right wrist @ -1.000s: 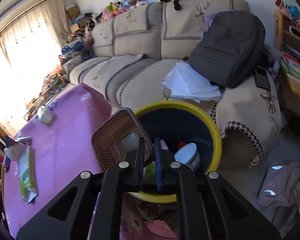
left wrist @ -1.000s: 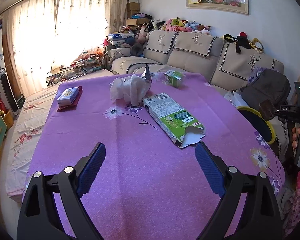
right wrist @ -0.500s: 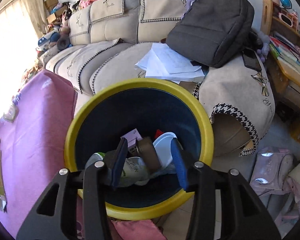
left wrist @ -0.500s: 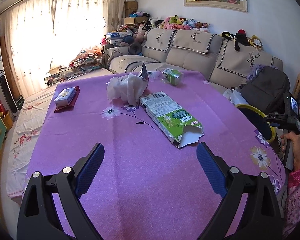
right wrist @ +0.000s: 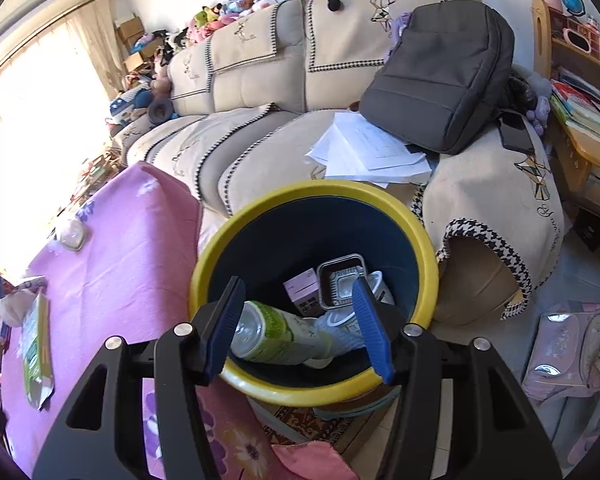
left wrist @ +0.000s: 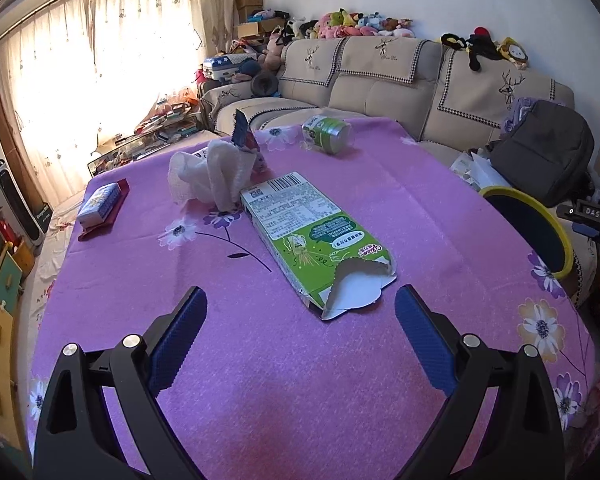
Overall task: Collect trash
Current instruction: 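Reach the left tool to the green snack box and grasp it, then carry the green snack box over the bin and open the left tool, then reach the right tool to the green-capped clear jar and grasp it, then carry the clear jar over the bin and open the right tool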
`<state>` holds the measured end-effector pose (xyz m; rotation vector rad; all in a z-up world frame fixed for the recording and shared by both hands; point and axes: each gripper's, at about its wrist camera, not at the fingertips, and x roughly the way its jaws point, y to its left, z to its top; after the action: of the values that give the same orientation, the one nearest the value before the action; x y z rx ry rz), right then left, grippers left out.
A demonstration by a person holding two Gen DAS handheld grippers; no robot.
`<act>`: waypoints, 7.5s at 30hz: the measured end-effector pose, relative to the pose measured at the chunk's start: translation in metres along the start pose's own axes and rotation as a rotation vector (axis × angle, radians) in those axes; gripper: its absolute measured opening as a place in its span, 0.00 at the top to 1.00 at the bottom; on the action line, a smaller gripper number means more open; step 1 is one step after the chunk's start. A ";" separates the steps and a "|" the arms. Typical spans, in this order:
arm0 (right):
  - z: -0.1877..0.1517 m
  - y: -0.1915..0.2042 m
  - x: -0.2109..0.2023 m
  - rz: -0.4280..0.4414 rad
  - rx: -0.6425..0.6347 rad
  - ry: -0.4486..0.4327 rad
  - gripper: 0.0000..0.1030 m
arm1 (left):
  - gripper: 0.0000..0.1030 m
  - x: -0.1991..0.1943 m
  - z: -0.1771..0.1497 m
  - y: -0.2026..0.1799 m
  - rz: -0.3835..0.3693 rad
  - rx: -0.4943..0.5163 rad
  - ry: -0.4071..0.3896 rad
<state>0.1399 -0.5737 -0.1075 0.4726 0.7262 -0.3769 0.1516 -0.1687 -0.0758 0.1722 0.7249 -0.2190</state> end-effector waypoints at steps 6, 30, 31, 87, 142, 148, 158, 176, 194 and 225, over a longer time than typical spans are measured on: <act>-0.002 0.000 0.000 0.040 -0.001 0.006 0.47 | 0.08 0.041 0.022 -0.008 -0.007 -0.054 0.093; -0.004 -0.003 0.013 0.131 0.002 0.035 0.45 | 0.06 0.158 0.074 -0.001 0.124 -0.313 0.317; -0.005 -0.003 0.013 0.134 0.001 0.036 0.45 | 0.06 0.157 0.073 -0.001 0.130 -0.307 0.316; -0.008 -0.099 -0.046 0.018 0.144 -0.051 0.44 | 0.22 0.080 0.114 -0.273 -0.376 0.358 0.249; 0.011 0.280 0.045 0.382 -0.700 0.051 0.31 | 0.05 -0.012 -0.002 0.094 -0.178 -0.182 -0.046; 0.028 0.323 0.109 0.351 -0.752 0.068 0.28 | 0.05 -0.012 -0.006 0.101 -0.189 -0.212 -0.045; 0.044 0.358 0.171 0.290 -0.755 0.114 0.29 | 0.05 -0.009 -0.008 0.105 -0.182 -0.221 -0.039; 0.034 0.341 0.158 0.313 -0.682 0.209 0.46 | 0.05 -0.008 -0.011 0.095 -0.201 -0.214 -0.034; -0.020 0.210 0.012 0.450 -0.486 0.208 0.52 | 0.05 -0.030 -0.014 0.062 -0.235 -0.141 -0.060; 0.032 -0.023 0.082 -0.077 -0.149 0.138 0.43 | 0.05 -0.019 -0.004 -0.004 -0.258 -0.006 -0.003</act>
<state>0.2026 -0.6235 -0.1514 0.3328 0.9014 -0.3621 0.1343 -0.1685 -0.0663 0.0715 0.7443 -0.4631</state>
